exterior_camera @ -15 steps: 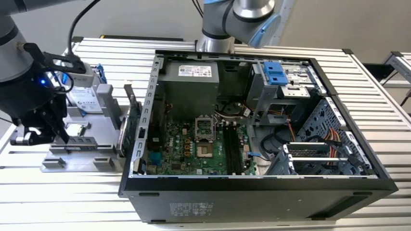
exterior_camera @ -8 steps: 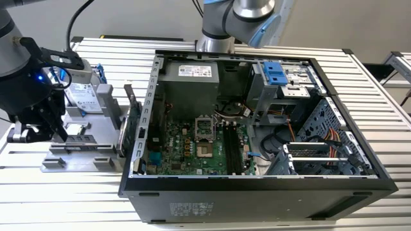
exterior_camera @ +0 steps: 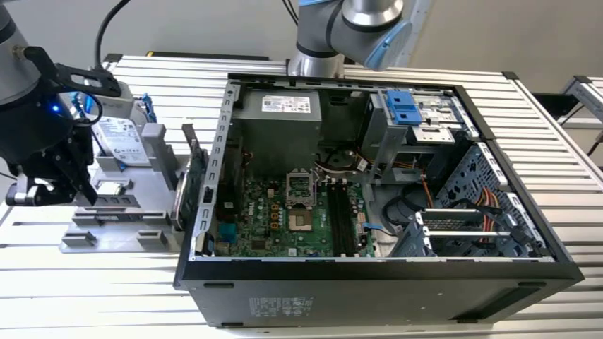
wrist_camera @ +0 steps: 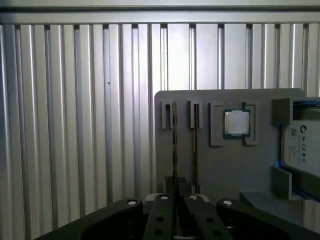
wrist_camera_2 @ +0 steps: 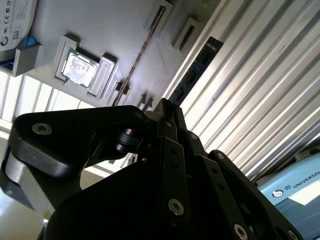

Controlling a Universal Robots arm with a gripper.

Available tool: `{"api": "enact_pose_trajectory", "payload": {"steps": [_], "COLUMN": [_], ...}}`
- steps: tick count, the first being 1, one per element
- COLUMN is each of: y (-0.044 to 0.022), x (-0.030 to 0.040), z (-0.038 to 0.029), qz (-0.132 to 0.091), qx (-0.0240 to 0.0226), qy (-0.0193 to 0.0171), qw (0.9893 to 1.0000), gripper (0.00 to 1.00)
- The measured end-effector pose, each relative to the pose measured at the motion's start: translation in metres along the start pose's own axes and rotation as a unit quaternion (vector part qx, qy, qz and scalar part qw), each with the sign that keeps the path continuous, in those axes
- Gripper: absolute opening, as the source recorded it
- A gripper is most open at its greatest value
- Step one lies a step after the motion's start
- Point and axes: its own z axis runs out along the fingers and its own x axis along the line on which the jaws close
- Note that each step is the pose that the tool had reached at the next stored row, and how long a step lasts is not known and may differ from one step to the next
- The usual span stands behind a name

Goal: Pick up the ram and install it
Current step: 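Pick up the ram and move it above insertion slot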

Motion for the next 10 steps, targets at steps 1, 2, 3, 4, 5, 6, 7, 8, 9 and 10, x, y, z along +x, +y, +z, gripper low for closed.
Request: {"api": "enact_pose_trajectory", "payload": {"steps": [1,2,3,4,5,6,7,8,9,10], "y": [0.0,0.0,0.0001,0.0001,0.0001,0.0002,0.0002,0.0002,0.0002,0.0002], "x": [0.0,0.0,0.0,-0.0001,-0.0001,-0.0001,-0.0002,-0.0001,-0.0002,-0.0002], "z": [-0.001,-0.002,-0.0028,-0.0036,-0.0041,-0.0046,-0.0054,-0.0061,-0.0068,-0.008], "qz": [0.0,0.0,0.0,0.0,0.0,0.0,0.0,0.0,0.0,0.0], "qx": [0.0,-0.0001,0.0,0.0,0.0,0.0,0.0,-0.0001,0.0,-0.0001], "qy": [0.0,0.0001,0.0,0.0,0.0,0.0,0.0,0.0001,0.0,0.0001], "qw": [1.0,1.0,1.0,1.0,1.0,1.0,1.0,1.0,1.0,1.0], "gripper": [0.0,0.0,0.0,0.0,0.0,0.0,0.0,0.0,0.0,0.0]}}
